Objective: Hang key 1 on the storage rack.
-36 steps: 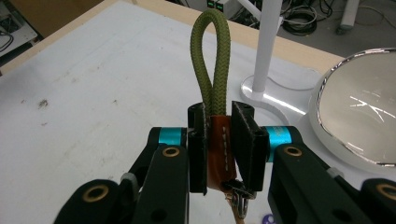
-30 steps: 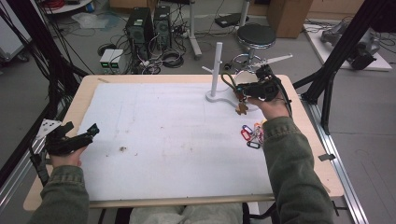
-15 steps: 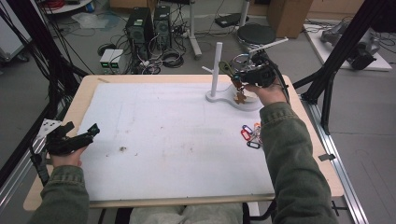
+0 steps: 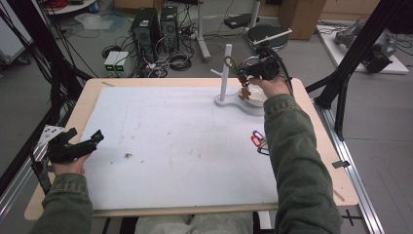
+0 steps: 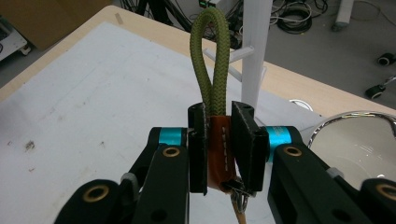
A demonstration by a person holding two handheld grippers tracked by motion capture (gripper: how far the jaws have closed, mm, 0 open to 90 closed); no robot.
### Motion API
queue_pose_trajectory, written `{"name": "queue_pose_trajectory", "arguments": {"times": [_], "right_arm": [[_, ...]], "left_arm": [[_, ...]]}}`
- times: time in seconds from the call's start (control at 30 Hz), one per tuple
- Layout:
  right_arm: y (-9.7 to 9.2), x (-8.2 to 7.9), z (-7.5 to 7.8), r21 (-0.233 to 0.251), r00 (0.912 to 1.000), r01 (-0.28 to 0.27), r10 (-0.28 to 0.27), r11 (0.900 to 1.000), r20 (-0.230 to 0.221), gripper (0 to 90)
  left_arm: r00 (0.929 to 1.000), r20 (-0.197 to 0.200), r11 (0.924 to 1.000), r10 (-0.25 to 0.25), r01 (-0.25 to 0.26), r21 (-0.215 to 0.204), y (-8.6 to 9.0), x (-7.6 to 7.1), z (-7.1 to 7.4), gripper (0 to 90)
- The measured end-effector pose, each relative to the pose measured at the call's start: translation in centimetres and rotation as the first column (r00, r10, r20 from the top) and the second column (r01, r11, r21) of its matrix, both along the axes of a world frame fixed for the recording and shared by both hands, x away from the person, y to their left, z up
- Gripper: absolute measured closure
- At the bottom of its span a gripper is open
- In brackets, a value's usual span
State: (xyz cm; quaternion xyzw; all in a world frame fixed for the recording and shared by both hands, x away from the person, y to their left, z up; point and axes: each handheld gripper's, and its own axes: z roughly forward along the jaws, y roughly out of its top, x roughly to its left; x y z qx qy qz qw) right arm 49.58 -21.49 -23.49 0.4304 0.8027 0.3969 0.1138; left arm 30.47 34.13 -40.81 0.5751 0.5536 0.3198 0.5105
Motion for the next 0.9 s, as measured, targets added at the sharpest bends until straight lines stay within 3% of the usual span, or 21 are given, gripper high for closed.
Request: {"name": "queue_pose_trajectory", "arguments": {"times": [0.6,0.9], "right_arm": [[-0.2,1.5,-1.2,0.003,0.9988,0.024,-0.024,0.9997,-0.042,76.7],[0.2,2.4,-2.2,-0.025,0.9974,0.043,-0.045,0.9988,-0.056,76.7]], "left_arm": [[1.0000,-0.006,1.0000,-0.006,0.006,0.004,-0.1,0.1,-0.1,1.7],[0.9998,-0.017,0.9999,-0.012,0.012,0.000,-0.2,0.2,-0.1,1.7]]}}
